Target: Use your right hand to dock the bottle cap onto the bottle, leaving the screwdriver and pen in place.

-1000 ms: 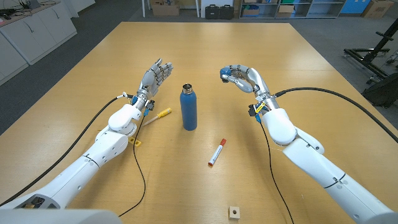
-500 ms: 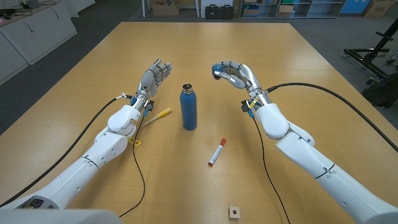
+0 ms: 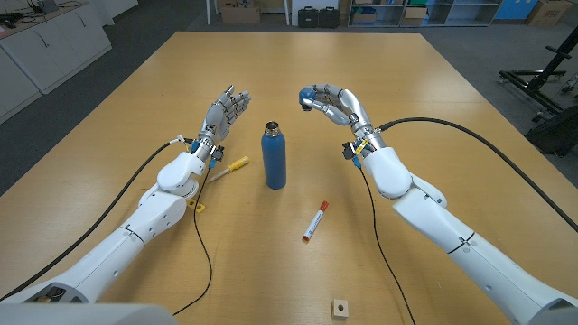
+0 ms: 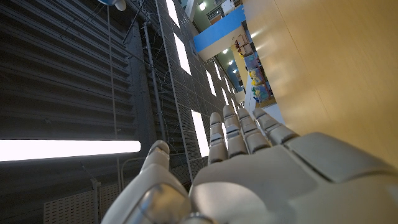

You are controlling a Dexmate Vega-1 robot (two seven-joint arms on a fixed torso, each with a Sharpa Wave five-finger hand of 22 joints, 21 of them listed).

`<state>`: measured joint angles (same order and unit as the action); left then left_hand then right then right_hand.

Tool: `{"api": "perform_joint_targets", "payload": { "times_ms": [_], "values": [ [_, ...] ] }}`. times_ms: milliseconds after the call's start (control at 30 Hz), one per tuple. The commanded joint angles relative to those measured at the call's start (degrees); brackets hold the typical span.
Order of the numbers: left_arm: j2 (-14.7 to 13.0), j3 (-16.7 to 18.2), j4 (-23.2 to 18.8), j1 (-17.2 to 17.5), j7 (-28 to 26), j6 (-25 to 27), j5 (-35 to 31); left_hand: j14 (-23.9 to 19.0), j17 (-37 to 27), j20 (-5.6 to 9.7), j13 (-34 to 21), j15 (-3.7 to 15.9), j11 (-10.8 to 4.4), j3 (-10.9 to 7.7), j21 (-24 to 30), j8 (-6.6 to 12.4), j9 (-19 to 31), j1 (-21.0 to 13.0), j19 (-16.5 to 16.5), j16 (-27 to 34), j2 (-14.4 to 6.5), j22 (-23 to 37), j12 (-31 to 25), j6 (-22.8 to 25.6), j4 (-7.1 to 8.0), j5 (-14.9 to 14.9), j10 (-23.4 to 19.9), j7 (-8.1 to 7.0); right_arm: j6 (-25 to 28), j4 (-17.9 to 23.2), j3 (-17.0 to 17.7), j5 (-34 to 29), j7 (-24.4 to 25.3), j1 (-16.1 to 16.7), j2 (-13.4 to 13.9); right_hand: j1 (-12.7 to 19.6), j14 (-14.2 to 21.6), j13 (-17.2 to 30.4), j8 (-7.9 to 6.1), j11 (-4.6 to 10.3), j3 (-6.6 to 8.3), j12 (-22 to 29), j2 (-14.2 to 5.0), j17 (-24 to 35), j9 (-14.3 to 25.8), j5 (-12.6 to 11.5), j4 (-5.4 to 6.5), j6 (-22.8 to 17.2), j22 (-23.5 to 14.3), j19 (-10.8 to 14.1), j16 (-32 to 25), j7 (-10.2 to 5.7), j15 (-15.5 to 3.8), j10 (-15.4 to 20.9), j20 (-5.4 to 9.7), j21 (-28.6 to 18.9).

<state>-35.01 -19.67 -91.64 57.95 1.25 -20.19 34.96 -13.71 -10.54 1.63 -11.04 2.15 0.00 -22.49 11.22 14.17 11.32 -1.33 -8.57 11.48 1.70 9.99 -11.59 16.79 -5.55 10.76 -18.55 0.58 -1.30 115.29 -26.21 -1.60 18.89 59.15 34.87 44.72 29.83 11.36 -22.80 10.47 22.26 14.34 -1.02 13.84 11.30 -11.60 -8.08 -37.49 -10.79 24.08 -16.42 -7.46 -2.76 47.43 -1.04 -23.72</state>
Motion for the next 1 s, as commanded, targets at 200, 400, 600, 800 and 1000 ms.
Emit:
{"api": "perform_joint_targets", "payload": {
  "times_ms": [200, 400, 600, 800, 1000],
  "values": [
    [-0.15, 0.08, -0.56, 0.42, -0.17, 0.28, 0.17, -0.53, -0.13, 0.05, -0.19, 0.22, -0.14, -0.05, -0.02, -0.31, 0.32, -0.13, 0.03, -0.19, -0.38, 0.27, -0.08, 0.56, -0.32, -0.09, -0.4, -0.35, -1.54, -0.08, -3.28, -0.74, -2.31, -2.24, -0.57, -0.21, 0.58, 0.27, -0.24, 2.2, 0.08, 0.09, -1.98, 0.01, 0.25, -0.21, 0.2, -5.71, -0.15, 0.09, 0.24, -5.2, -2.38, 3.09, -0.28, 0.19],
    [-0.21, 0.19, -0.67, 0.64, -0.27, 0.05, 0.09, -0.44, -0.13, -0.02, -0.19, 0.25, -0.1, -0.04, -0.02, -0.33, 0.32, -0.12, 0.04, -0.23, -0.4, 0.27, -0.04, 0.6, -0.34, -0.09, -0.33, -0.24, -2.03, -0.07, -4.31, -1.48, -2.96, -2.78, -0.7, -0.25, 0.56, 0.28, -0.2, 2.2, 0.02, 0.02, -2.0, 0.02, 0.25, -0.18, 0.21, -5.76, -0.16, -0.02, 0.29, -5.21, -2.51, 3.16, -0.39, 0.27],
    [-0.29, 0.45, -0.91, 0.9, -0.54, -0.12, 0.08, -0.5, -0.13, 0.0, -0.19, 0.23, -0.22, -0.04, -0.02, -0.33, 0.32, -0.12, 0.07, -0.21, -0.41, 0.27, -0.07, 0.63, -0.36, -0.09, -0.41, -0.29, -2.52, -0.59, -5.25, -2.3, -3.05, -3.29, -1.28, -0.3, 0.8, 0.29, -0.14, 2.21, -0.03, -0.06, -2.08, 0.04, 0.25, -0.16, 0.24, -5.8, -0.17, -0.16, 0.22, -5.21, -2.72, 3.2, -0.49, 0.36],
    [-0.45, 0.6, -1.22, 1.06, -0.72, -0.04, 0.04, -0.48, -0.13, 0.03, -0.19, 0.22, -0.22, -0.04, -0.02, -0.35, 0.33, -0.12, 0.07, -0.22, -0.42, 0.27, -0.05, 0.64, -0.38, -0.09, -0.4, -0.27, -3.35, -0.77, -6.07, -3.27, -3.08, -3.44, -1.61, -0.31, 0.83, 0.29, -0.14, 2.21, -0.03, -0.1, -2.16, 0.06, 0.25, -0.15, 0.27, -5.88, -0.17, -0.23, 0.22, -5.21, -2.9, 3.23, -0.61, 0.41],
    [-0.64, 0.73, -1.44, 1.21, -0.95, 0.15, -0.06, -0.5, -0.13, -0.02, -0.19, 0.19, -0.26, -0.03, -0.03, -0.38, 0.33, -0.11, 0.09, -0.21, -0.43, 0.27, -0.06, 0.64, -0.4, -0.09, -0.44, -0.36, -4.39, -0.93, -6.52, -3.04, -3.88, -3.45, -1.72, -0.32, 0.99, 0.29, -0.12, 2.22, -0.04, -0.13, -2.24, 0.08, 0.25, -0.14, 0.29, -5.93, -0.18, -0.27, 0.18, -5.21, -3.07, 3.28, -0.67, 0.45]
  ]
}}
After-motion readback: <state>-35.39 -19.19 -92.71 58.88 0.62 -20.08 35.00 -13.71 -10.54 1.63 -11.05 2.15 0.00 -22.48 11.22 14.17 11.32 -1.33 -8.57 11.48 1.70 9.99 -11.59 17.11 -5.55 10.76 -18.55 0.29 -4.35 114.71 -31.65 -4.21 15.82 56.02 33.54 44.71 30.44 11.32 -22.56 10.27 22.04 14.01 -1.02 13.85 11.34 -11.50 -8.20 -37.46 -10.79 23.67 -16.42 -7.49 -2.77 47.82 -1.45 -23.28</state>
